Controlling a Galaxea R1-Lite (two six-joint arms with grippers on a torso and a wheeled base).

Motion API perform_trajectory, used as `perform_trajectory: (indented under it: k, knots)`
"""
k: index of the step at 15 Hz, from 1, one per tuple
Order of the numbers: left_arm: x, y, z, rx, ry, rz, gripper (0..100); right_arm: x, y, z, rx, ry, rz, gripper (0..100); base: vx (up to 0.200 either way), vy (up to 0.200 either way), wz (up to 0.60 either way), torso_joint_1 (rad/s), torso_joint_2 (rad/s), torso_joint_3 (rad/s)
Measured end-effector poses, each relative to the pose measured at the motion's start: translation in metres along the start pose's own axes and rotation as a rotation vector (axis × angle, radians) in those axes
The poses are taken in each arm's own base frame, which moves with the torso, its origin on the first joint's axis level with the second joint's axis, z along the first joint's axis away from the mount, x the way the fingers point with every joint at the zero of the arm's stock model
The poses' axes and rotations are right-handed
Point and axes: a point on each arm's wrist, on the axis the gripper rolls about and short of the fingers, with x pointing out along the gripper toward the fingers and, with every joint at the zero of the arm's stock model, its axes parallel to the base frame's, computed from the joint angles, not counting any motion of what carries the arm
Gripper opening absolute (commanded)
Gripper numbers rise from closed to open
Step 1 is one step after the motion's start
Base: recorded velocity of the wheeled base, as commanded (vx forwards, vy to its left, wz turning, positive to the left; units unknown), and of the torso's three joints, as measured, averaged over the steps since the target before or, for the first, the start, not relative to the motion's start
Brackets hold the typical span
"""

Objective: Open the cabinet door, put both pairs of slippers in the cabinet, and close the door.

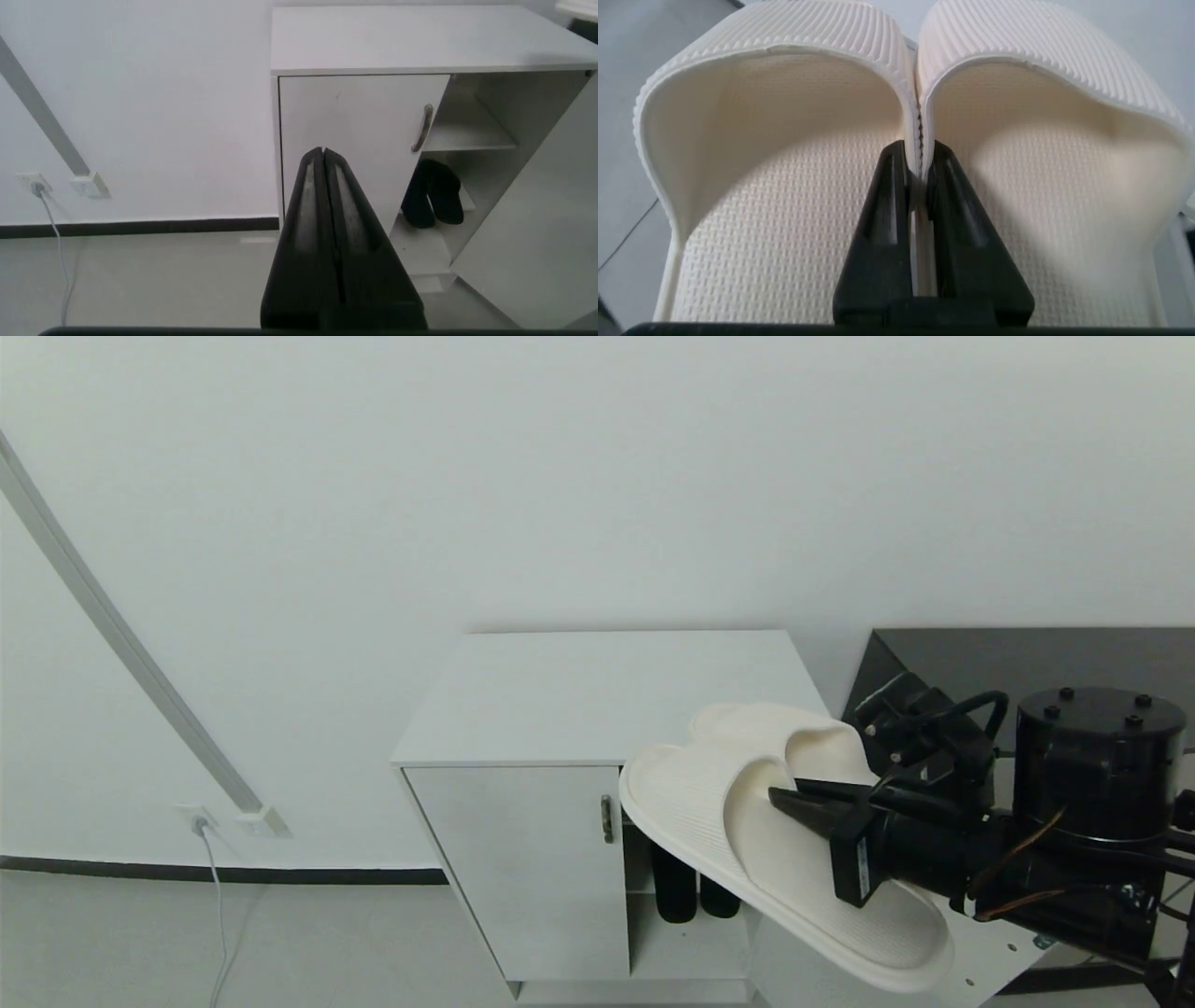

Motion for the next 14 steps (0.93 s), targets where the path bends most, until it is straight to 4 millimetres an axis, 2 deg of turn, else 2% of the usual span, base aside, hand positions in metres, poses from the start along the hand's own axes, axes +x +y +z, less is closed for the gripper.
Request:
perform_trajectory:
  k: [7,9,14]
  knots:
    - [0.0000,0.0000,0.0000,0.000,0.000,-0.001,0,0.0030,0.0009,-0.0039,0.000,0.016,0.010,0,0.000,0.000,0.00,0.000,0.00,0.000]
    - [0.0000,0.0000,0.0000,-0.001,0.000,-0.001,0,0.0037,0.0004,-0.0047,0.000,0.019,0.003,0,-0.200,0.000,0.00,0.005,0.00,0.000]
    - [0.0000,0.0000,0.0000,-0.001,0.000,-0.001,0,0.0054,0.0005,-0.0076,-0.001,0.033,0.006,0,0.000,0.000,0.00,0.000,0.00,0.000]
